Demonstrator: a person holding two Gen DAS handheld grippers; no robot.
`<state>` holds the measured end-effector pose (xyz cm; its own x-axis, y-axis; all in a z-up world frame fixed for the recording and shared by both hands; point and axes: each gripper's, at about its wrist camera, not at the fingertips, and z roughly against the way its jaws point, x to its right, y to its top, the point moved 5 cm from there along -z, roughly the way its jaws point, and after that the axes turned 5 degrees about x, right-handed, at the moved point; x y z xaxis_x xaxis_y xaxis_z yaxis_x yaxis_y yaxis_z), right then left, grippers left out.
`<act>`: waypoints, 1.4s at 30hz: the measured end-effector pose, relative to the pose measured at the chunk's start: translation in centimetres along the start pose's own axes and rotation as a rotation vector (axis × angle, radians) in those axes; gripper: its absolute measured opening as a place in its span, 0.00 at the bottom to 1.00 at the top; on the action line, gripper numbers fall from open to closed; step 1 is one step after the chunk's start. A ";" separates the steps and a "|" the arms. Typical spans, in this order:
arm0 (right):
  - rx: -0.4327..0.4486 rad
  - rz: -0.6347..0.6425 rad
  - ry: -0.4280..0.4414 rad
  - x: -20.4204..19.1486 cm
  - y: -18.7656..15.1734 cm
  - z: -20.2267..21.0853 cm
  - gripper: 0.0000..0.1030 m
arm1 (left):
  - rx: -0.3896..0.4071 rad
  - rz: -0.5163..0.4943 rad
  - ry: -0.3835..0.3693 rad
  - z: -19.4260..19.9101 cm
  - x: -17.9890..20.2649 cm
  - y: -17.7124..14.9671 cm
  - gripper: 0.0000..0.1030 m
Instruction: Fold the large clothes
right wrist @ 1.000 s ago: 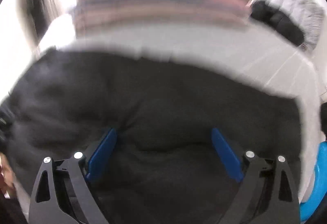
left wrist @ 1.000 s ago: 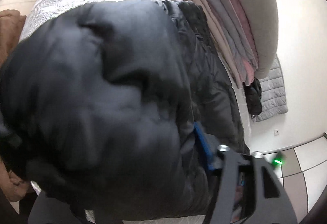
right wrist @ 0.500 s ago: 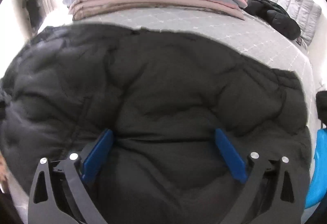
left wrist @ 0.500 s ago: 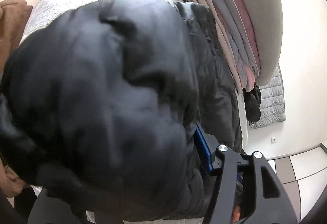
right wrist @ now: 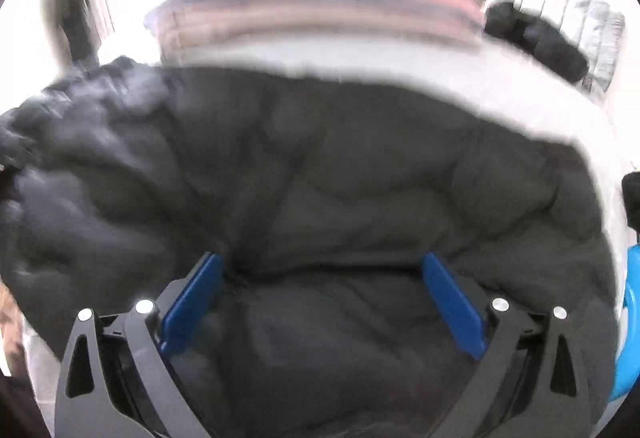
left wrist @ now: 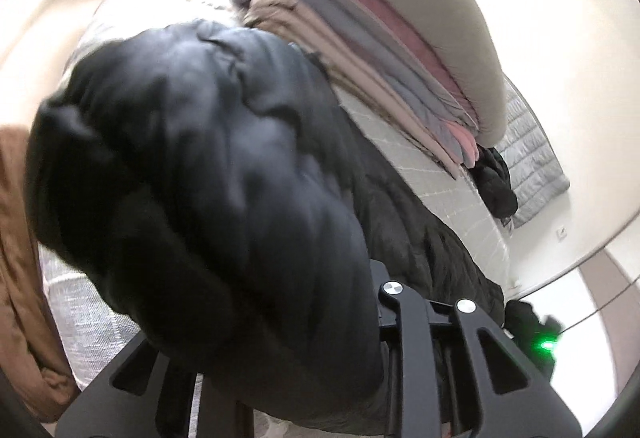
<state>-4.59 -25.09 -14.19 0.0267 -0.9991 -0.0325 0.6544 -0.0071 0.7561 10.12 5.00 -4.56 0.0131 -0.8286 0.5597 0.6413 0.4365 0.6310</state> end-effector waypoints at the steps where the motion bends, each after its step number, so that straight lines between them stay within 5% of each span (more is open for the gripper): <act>1: -0.001 0.017 0.012 -0.4 -0.3 0.0 0.94 | 0.017 -0.041 0.005 0.6 1.0 -0.2 0.21; 3: -0.099 0.064 0.002 -1.5 -1.8 -2.4 0.95 | 0.056 -0.141 0.009 1.5 3.4 -0.4 0.21; 8: -0.151 0.110 -0.021 -2.6 -1.7 -3.7 0.95 | 0.185 -0.471 -0.010 3.3 12.1 -1.5 0.21; 12: -0.263 0.053 0.174 -0.9 -0.7 -2.9 0.95 | 0.196 -0.670 -0.044 2.8 19.0 -4.0 0.21; 14: -0.295 -0.152 0.375 2.5 0.6 -1.3 0.95 | 0.178 -0.754 -0.052 2.3 21.6 -5.5 0.21; 16: -0.304 -0.494 0.640 8.1 1.2 0.0 0.95 | 0.151 -0.841 -0.065 1.8 24.5 -7.7 0.21; 18: -0.288 -0.757 0.805 13.2 0.7 0.3 0.95 | 0.127 -0.940 -0.075 1.0 27.3 -10.3 0.21; 25: -0.234 -1.224 1.128 22.6 -3.6 -1.9 0.93 | -0.019 -1.323 -0.077 -3.7 33.4 -23.0 0.23; 30: -0.128 -1.352 1.189 27.2 -4.5 -1.3 0.93 | -0.034 -1.462 -0.049 -4.9 34.5 -28.1 0.29; 35: -0.049 -1.421 1.239 30.3 -5.1 -1.2 0.93 | -0.103 -1.595 -0.015 -7.1 33.2 -30.5 0.48; 39: -0.083 -1.260 1.175 30.9 -1.8 -0.9 0.94 | -0.081 -1.743 0.032 -7.7 33.1 -33.3 0.48; 42: -0.175 -1.050 1.008 31.3 1.7 -1.0 0.94 | -0.066 -1.788 0.051 -6.9 32.9 -34.9 0.49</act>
<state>-1.94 -56.34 -14.56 -0.0519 -0.0864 -0.9949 0.7857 -0.6185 0.0128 -6.57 -39.93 -11.86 -0.6421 -0.2415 -0.7276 -0.0713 -0.9262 0.3703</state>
